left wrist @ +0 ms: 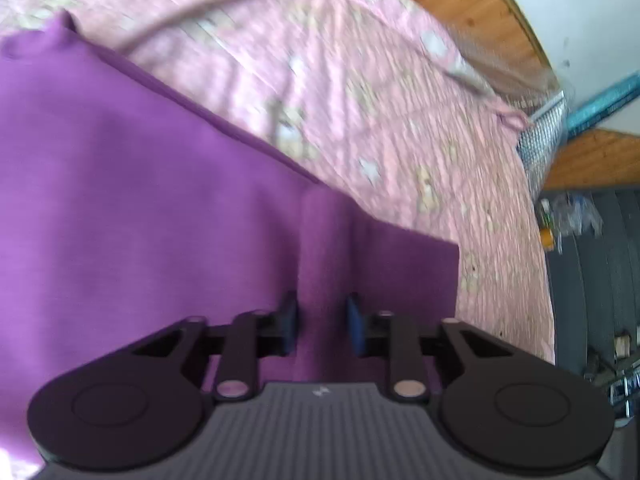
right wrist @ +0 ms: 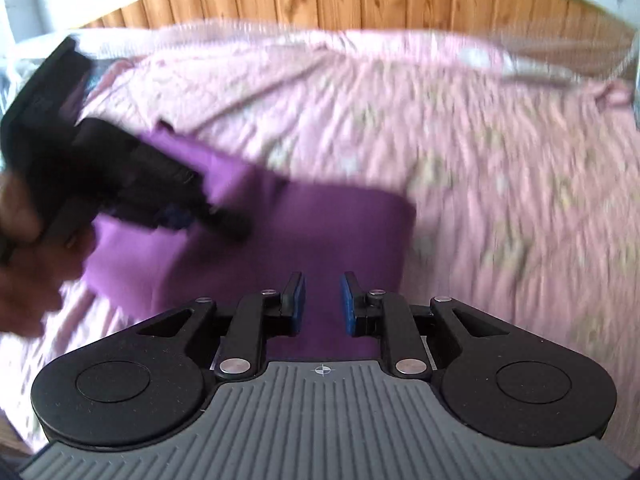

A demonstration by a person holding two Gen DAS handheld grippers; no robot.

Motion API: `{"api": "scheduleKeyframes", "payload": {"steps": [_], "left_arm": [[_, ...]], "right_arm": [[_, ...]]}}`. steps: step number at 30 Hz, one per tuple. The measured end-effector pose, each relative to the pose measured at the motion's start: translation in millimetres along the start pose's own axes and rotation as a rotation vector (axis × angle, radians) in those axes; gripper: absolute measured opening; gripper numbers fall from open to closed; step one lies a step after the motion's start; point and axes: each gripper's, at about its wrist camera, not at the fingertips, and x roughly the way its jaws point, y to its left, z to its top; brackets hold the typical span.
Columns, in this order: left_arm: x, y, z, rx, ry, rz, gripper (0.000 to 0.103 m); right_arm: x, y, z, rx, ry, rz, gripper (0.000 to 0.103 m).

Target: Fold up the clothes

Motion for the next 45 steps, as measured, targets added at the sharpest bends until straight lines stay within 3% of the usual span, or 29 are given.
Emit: {"api": "scheduleKeyframes", "payload": {"steps": [1, 4, 8, 10, 14, 15, 17, 19, 22, 25, 27, 32, 36, 39, 41, 45], "left_arm": [[-11.4, 3.6, -0.9, -0.009, -0.032, 0.002, 0.04], [-28.7, 6.0, -4.5, -0.013, -0.076, -0.025, 0.041], [-18.5, -3.2, -15.0, 0.031, -0.022, 0.029, 0.038], [-14.4, -6.9, -22.3, 0.046, -0.005, 0.06, 0.038], [-6.1, -14.2, -37.0, 0.077, 0.029, 0.123, 0.038], [-4.1, -16.0, -40.7, 0.084, 0.038, 0.139, 0.038], [-6.0, -19.9, -46.0, 0.101, 0.029, 0.157, 0.037], [-13.5, -20.0, -48.8, 0.088, 0.019, 0.174, 0.037], [-34.2, -14.5, -55.1, 0.049, -0.008, 0.207, 0.04], [-75.8, 12.6, -65.6, -0.029, -0.071, 0.268, 0.044], [-116.5, 51.8, -69.1, -0.14, -0.141, 0.289, 0.048], [-219.5, 193.3, -75.1, -0.497, -0.359, 0.334, 0.056], [-271.9, 301.2, -76.1, -0.689, -0.474, 0.356, 0.059], [-281.5, 344.1, -68.3, -0.688, -0.484, 0.328, 0.062], [-281.2, 357.1, -59.9, -0.641, -0.487, 0.292, 0.077], [-279.1, 365.4, -45.2, -0.545, -0.494, 0.247, 0.078]], "right_arm": [[6.8, 1.6, 5.4, -0.012, -0.001, -0.003, 0.02], [46.7, 3.5, 2.9, -0.039, 0.086, -0.023, 0.023], [35.0, 6.3, 4.3, -0.036, 0.058, -0.009, 0.029], [10.6, 16.0, -0.6, -0.053, 0.011, 0.053, 0.029], [21.0, 37.4, -37.8, -0.174, 0.113, 0.101, 0.027], [18.2, 40.4, -44.4, -0.206, 0.07, 0.094, 0.028], [11.6, 42.5, -37.4, -0.223, 0.073, 0.093, 0.027], [1.4, 29.6, -25.6, -0.16, 0.011, 0.111, 0.029], [15.7, 6.7, -24.5, -0.097, 0.016, 0.08, 0.043], [23.6, -8.6, -23.6, -0.05, 0.053, 0.101, 0.046], [12.2, -8.1, -17.6, -0.039, 0.054, 0.085, 0.046], [-6.8, 10.0, -8.9, -0.028, -0.007, 0.015, 0.049], [-2.1, 40.0, 5.8, 0.067, 0.02, -0.052, 0.052], [8.3, 81.5, 13.2, 0.091, 0.07, -0.053, 0.053], [13.4, 118.8, 21.5, 0.03, 0.069, -0.05, 0.053], [20.5, 187.0, 39.5, -0.029, 0.063, -0.011, 0.059]]}}
